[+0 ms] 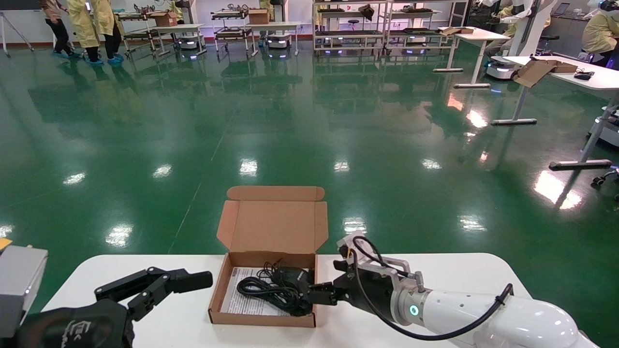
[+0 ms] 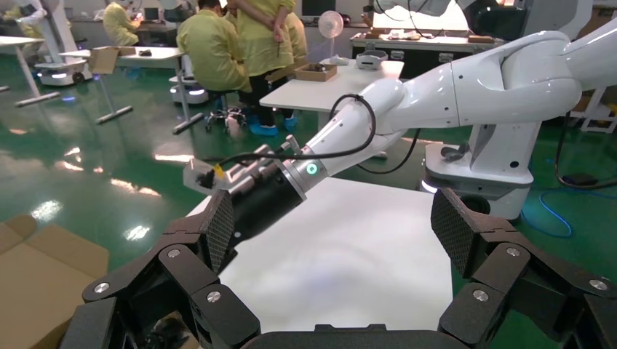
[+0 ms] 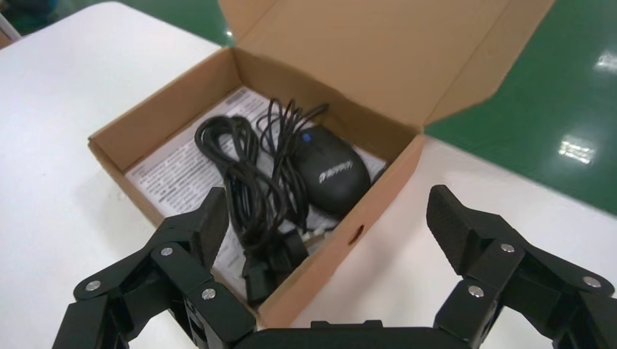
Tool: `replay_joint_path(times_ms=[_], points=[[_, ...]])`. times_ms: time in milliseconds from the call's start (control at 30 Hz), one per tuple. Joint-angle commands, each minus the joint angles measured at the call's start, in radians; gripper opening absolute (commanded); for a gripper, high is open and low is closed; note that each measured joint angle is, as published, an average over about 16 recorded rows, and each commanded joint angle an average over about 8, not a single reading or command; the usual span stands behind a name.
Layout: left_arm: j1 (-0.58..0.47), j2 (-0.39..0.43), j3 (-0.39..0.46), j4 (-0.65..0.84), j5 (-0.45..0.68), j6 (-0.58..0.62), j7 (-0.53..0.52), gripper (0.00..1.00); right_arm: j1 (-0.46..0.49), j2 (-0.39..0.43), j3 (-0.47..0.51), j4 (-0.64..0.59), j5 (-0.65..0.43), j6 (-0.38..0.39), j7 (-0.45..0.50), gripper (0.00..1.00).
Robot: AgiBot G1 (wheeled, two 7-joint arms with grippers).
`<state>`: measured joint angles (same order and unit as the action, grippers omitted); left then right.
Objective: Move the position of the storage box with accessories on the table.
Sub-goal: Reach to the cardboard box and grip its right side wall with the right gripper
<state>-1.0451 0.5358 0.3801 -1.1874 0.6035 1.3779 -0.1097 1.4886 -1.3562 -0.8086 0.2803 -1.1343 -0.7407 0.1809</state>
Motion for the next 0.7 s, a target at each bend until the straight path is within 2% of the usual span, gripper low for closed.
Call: replay_joint_path(times_ms=[33,267,433,700], points=[[0.0,0.0,0.0,0.0,0.0,0.0,0.0,1.0,-0.004,-0.002,0.005,0.005,0.017,0.011,-0.007,1.0],[0.0,0.0,0.0,0.0,0.0,0.0,0.0,1.0,0.018,0.053,0.007,-0.001,0.018,-0.001,0.02,1.0],[0.0,0.0,0.0,0.0,0.0,0.0,0.0,1.0,0.057,0.091,0.014,-0.026,0.031,-0.025,0.098,1.0],[0.0,0.0,0.0,0.0,0.0,0.0,0.0,1.0,0.086,0.047,0.025,-0.088,0.057,0.02,0.258,1.0]])
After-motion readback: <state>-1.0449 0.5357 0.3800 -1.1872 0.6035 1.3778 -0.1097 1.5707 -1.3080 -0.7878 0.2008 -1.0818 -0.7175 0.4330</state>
